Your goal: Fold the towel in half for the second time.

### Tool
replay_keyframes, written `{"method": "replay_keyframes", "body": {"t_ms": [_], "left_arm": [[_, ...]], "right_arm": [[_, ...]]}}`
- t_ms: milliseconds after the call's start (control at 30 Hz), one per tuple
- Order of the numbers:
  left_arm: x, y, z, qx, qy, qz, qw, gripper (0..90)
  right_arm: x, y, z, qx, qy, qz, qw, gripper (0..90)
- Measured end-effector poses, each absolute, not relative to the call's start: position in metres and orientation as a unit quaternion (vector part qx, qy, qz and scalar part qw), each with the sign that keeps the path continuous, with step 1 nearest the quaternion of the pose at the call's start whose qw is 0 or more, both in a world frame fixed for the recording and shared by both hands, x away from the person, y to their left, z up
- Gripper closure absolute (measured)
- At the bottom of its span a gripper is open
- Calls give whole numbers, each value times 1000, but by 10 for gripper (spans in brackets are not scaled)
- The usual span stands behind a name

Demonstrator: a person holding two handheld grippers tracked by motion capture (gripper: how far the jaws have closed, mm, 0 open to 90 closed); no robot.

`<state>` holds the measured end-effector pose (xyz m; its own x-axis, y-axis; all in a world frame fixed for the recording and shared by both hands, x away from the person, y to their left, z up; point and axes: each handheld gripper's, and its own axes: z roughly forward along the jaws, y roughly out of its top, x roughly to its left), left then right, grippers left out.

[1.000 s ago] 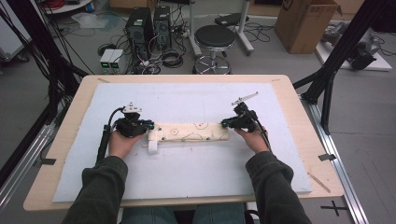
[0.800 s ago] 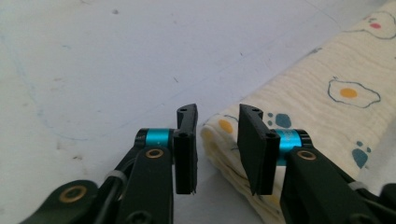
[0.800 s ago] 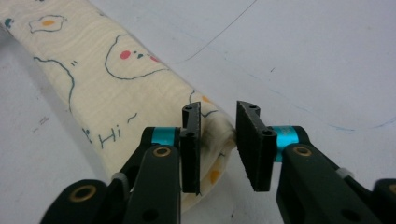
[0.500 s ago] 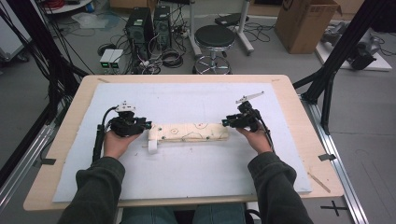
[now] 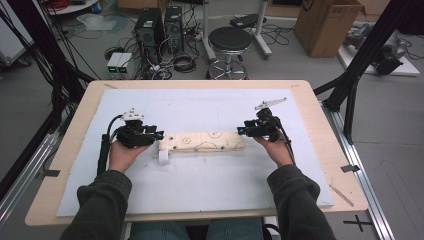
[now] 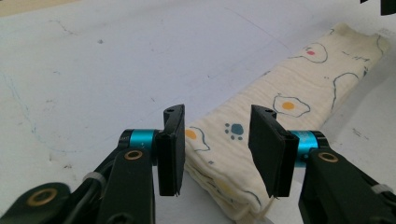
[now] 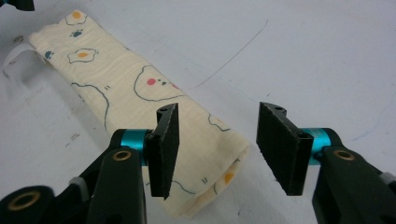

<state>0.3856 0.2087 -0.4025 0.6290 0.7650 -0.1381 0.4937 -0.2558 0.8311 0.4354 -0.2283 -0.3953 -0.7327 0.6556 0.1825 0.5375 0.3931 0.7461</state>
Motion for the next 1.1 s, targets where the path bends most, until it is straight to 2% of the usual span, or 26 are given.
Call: {"method": "replay_keyframes", "body": {"t_ms": [567, 1100], "left_arm": [[369, 211, -393, 782, 387, 147, 467, 470], [356, 212, -390, 786, 378, 149, 465, 380]], "right_arm": [[418, -230, -383, 353, 824, 436, 84, 310], [404, -236, -384, 354, 816, 449, 83, 220]]}}
